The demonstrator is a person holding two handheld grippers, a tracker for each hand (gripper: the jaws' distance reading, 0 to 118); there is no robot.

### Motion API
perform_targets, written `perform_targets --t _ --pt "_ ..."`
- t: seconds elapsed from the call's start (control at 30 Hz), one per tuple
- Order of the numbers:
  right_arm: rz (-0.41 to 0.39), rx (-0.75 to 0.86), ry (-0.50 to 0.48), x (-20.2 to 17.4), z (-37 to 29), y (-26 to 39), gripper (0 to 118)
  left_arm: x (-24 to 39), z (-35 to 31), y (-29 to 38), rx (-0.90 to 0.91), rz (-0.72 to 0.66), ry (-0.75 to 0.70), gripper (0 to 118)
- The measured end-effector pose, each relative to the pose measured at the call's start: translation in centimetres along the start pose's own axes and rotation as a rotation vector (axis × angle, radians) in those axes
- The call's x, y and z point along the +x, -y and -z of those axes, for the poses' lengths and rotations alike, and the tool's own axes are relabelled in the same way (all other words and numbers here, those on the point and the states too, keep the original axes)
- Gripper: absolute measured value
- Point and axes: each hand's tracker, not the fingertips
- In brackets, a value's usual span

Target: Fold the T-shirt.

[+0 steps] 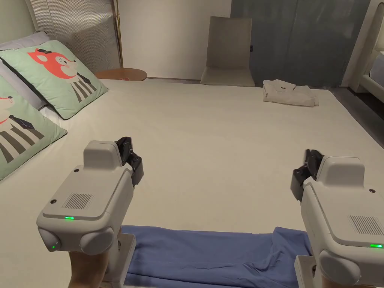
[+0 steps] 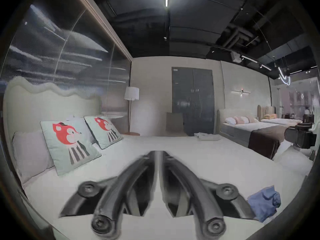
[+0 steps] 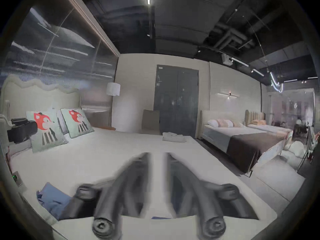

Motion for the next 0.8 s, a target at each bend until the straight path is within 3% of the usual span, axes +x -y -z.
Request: perform_targets --t 0.47,0.67,0.8 --pt "0.009 -0.008 -0.016 -0.7 0.2 0.2 1 -1.5 1.2 0.7 -0.061 -0.038 0.053 0" --pt "0.0 -0.019 -0.019 -0.7 0.2 0.3 1 -7.3 2.9 2.1 -0.295 -0.446 0.286 0" --pt "0.008 -0.038 -0.025 -0.9 1.2 1.1 1 -11.3 3.7 4.0 -0.441 -0.573 0.343 0"
